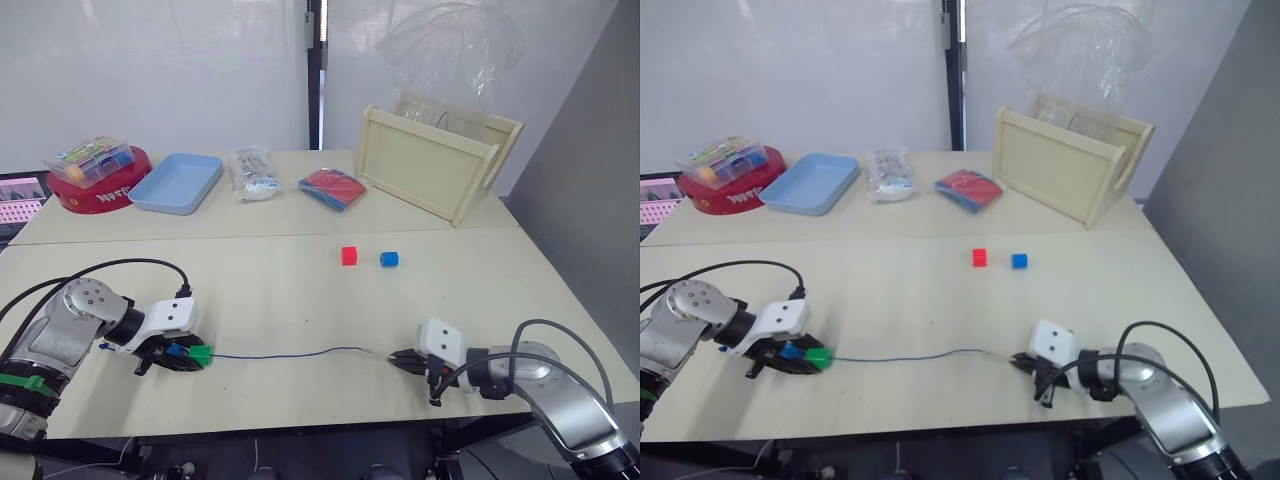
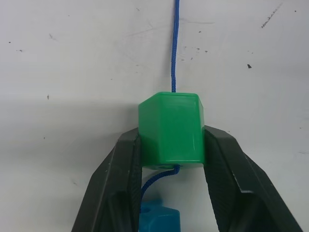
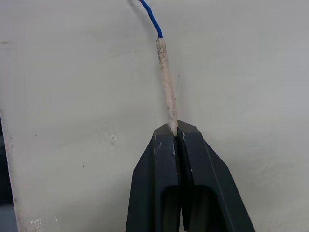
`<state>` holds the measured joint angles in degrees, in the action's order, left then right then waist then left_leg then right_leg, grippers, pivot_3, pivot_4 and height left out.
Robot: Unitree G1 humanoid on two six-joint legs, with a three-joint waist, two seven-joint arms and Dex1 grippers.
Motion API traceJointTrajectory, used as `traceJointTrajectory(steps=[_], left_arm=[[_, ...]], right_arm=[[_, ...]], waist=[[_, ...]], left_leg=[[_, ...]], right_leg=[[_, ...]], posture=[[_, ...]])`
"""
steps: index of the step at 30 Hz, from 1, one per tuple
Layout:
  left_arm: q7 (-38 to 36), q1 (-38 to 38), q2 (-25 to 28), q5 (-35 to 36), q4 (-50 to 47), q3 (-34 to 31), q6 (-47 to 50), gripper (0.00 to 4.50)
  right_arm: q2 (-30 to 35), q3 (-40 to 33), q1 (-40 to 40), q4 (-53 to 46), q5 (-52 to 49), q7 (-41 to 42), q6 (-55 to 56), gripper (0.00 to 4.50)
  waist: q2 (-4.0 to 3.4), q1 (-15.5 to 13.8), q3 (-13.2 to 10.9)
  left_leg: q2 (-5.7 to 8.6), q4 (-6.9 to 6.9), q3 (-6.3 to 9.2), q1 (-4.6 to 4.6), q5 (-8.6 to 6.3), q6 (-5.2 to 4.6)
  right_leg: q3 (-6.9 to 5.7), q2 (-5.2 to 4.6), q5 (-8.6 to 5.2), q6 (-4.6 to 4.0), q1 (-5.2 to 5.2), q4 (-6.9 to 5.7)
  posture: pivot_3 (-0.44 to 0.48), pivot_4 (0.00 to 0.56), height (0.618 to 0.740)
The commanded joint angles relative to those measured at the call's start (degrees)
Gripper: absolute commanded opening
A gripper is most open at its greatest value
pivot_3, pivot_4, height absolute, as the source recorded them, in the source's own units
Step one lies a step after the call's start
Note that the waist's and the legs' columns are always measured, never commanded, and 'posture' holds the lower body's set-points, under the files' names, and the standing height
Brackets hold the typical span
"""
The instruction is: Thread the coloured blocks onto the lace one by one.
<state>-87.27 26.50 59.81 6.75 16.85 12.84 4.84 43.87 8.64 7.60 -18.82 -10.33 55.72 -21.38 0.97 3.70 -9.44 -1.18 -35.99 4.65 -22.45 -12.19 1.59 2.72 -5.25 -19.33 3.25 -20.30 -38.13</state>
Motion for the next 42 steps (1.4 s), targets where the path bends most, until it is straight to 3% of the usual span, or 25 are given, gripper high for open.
traceJointTrajectory(steps=[1, 2, 8, 12, 16, 20, 32, 42], left_arm=[[1.7, 0.7, -3.8, 2.3, -2.0, -1.5, 4.7, 1.79], [2.6, 1.4, -4.9, 3.1, -2.6, -2.5, 6.0, 2.33], [0.7, 5.4, -6.3, 7.4, -8.4, -4.2, 14.9, 4.24], [5.3, 7.4, -14.6, 12.5, -13.3, -4.7, 20.5, 4.24], [10.8, 4.8, -23.1, 12.8, -17.3, -2.6, 20.5, 4.24], [15.0, 2.5, -30.7, 6.6, -12.9, 2.4, 9.9, 4.24], [13.2, 6.3, -37.8, 2.7, -0.9, 7.1, 0.2, 4.24], [13.1, 5.3, -38.9, 3.3, -2.0, 7.1, 1.2, 1.21]], right_arm=[[-0.9, 0.2, 1.2, -1.0, -1.0, 0.2, 0.3, 0.0], [-1.2, 0.2, 1.4, -1.2, -1.1, 0.1, 0.0, 0.0], [-1.9, 0.9, 1.2, -4.1, -1.3, -0.2, -3.0, 0.0], [-2.4, 1.7, 1.8, -4.5, -1.0, -0.8, -4.1, 0.0], [-2.7, 2.3, 2.2, -4.7, -0.8, -1.0, -4.6, 0.0], [-2.5, 2.8, 2.2, -5.7, -1.0, -0.7, -5.5, 0.0], [-2.4, 3.5, 2.6, -6.7, -1.3, -0.5, -6.9, 0.0], [-2.2, 2.9, 1.9, -7.6, -1.7, -0.7, -7.9, 0.0]], waist=[[-0.01, -0.5, 0.0], [-0.01, -1.0, 0.0], [0.08, -2.3, 0.0], [0.08, -2.7, 0.0], [0.08, -2.5, 0.0], [0.09, -2.3, 0.0], [0.09, -2.6, 0.0], [0.09, -2.7, 0.0]], left_leg=[[0.01, -0.01, 0.0, -0.01, 0.0, 0.0], [0.01, -0.03, 0.0, -0.03, 0.0, 0.0], [0.04, -0.6, 0.12, -0.85, 0.0, 0.01], [0.06, -0.64, 0.12, -0.86, 0.0, 0.01], [0.07, -0.73, 0.12, -0.92, 0.0, 0.01], [0.07, -0.73, 0.12, -0.83, 0.0, 0.0], [0.13, -0.83, 0.11, -0.85, 0.0, 0.0], [0.14, -0.84, 0.12, -0.85, 0.0, 0.0]], right_leg=[[-0.01, -0.01, 0.0, 0.0, 0.0, -0.01], [-0.01, -0.01, 0.0, 0.0, -0.01, 0.0], [-0.16, -0.03, 0.01, 0.02, -0.46, -0.11], [-0.15, -0.05, 0.01, 0.02, -0.49, -0.13], [-0.14, -0.06, 0.02, 0.04, -0.47, -0.11], [-0.09, -0.04, 0.03, 0.03, -0.48, -0.2], [-0.09, -0.07, 0.03, 0.03, -0.47, -0.25], [-0.09, -0.08, 0.03, 0.03, -0.47, -0.26]], posture=[[0.0, 0.15, 0.74], [0.0, 0.15, 0.74], [0.0, 0.15, 0.74], [0.0, 0.15, 0.74], [0.0, 0.15, 0.74], [0.0, 0.15, 0.74], [0.0, 0.15, 0.74], [0.0, 0.15, 0.74]])
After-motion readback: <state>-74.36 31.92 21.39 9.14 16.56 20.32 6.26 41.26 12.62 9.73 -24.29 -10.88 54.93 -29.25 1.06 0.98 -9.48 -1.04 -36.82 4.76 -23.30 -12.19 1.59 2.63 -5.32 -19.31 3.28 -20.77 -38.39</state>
